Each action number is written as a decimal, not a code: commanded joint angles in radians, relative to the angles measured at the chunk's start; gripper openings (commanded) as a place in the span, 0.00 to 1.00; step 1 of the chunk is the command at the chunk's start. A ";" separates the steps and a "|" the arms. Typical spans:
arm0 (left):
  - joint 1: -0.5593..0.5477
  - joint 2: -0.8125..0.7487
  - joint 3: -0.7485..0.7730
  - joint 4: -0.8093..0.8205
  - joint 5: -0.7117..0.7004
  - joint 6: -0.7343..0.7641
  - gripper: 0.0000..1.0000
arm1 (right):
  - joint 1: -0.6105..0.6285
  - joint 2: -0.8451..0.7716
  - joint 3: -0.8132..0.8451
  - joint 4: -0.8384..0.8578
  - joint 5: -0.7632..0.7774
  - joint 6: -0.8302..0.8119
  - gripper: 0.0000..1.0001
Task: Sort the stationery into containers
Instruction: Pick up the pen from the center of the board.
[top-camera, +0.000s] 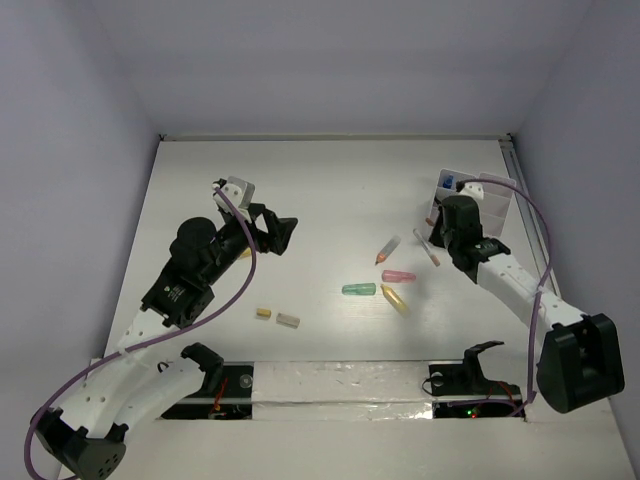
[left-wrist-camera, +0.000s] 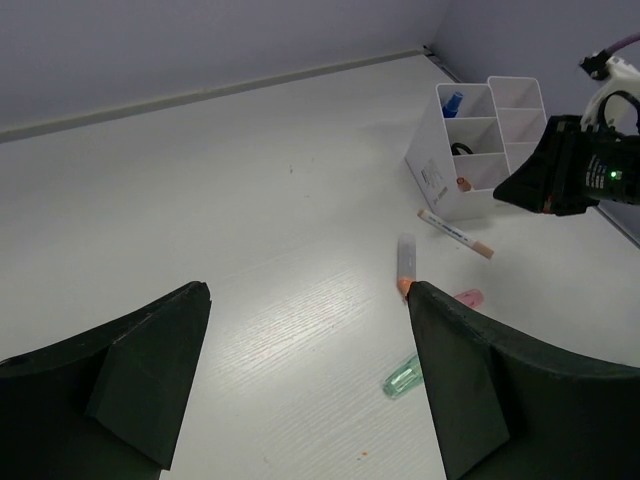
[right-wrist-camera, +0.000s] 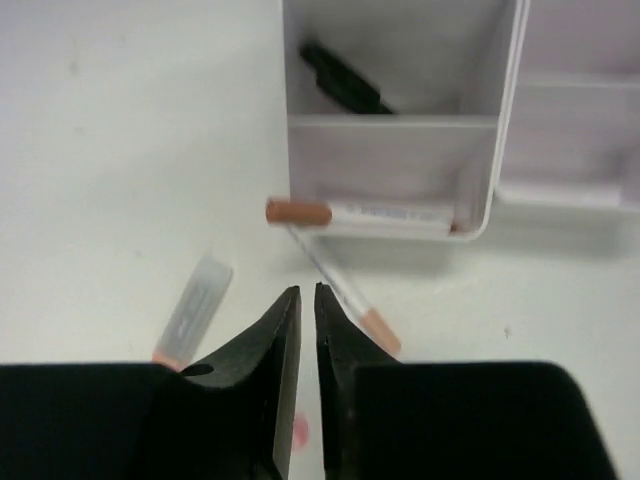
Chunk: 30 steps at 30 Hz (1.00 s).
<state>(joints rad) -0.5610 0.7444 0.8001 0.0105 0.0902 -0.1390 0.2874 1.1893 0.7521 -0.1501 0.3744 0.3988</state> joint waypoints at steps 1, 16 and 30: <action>0.003 -0.019 0.001 0.054 0.025 -0.008 0.77 | -0.007 -0.007 -0.013 -0.137 -0.095 0.048 0.27; 0.003 -0.040 -0.002 0.055 0.029 -0.013 0.77 | -0.126 0.194 0.069 -0.233 -0.308 0.008 0.72; 0.003 -0.034 0.001 0.057 0.029 -0.010 0.77 | -0.126 0.311 0.131 -0.241 -0.296 0.002 0.73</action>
<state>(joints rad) -0.5610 0.7166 0.7998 0.0109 0.1078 -0.1417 0.1589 1.5032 0.8364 -0.3920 0.0750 0.4091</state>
